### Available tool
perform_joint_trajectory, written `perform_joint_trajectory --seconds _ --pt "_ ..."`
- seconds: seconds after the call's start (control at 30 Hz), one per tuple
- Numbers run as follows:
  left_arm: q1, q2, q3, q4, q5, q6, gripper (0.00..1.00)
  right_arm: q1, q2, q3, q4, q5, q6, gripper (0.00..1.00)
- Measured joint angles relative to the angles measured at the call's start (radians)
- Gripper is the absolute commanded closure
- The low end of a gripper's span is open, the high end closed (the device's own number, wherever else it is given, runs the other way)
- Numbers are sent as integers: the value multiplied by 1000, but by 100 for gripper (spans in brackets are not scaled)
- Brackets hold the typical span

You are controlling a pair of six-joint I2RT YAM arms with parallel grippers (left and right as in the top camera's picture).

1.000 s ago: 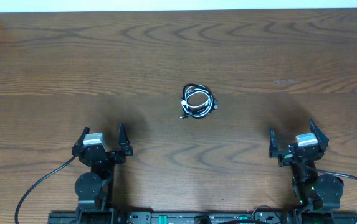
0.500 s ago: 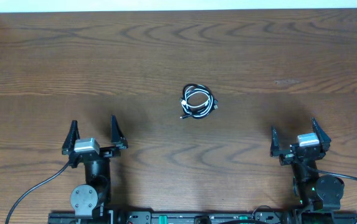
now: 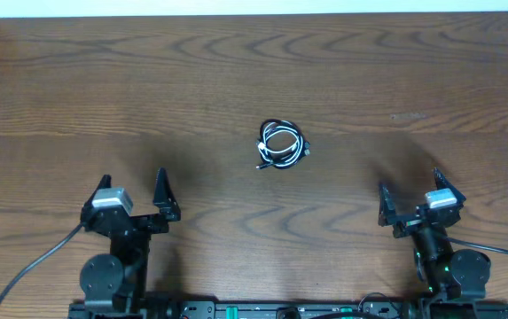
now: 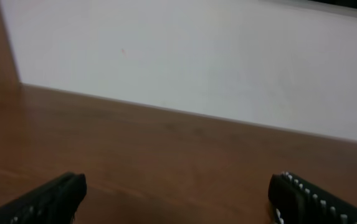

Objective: Untangle cables
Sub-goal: 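Raise both arms and swing grippers forward beside the black-white cable coil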

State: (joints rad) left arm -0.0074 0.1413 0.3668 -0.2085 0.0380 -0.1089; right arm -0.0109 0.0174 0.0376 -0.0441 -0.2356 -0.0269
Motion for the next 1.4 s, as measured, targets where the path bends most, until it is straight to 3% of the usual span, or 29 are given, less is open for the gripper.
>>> perform_joint_trajectory --seconds 0.27,0.57,0.73,1.0,1.23,1.27,1.3,1.33,1.37,1.4 --pt "0 251 227 -100 135 -19 1 0 124 205 -42 -77 68 1" --pt "0 632 626 -422 195 -22 1 0 481 496 -80 -187 72 1" --pt "0 851 806 -573 201 -22 1 -15 748 753 -263 -267 67 1" --pt "0 1111 846 -538 272 -23 2 -69 1174 1175 -510 -418 68 1" --pt "0 1270 846 -535 344 -60 3 -69 1329 1205 -483 -492 72 1" --pt "0 1281 846 -535 352 -68 16 -69 1337 1205 -482 -495 72 1" --pt "0 1289 846 -534 358 -71 44 -69 1344 1205 -483 -498 74 1" --pt "0 1297 846 -535 363 -77 63 -69 1350 1205 -483 -502 80 1" --pt "0 1304 846 -534 369 -79 89 -69 1353 1205 -484 -505 85 1" --pt "0 1311 846 -534 373 -81 92 -69 1355 1205 -485 -507 90 1"
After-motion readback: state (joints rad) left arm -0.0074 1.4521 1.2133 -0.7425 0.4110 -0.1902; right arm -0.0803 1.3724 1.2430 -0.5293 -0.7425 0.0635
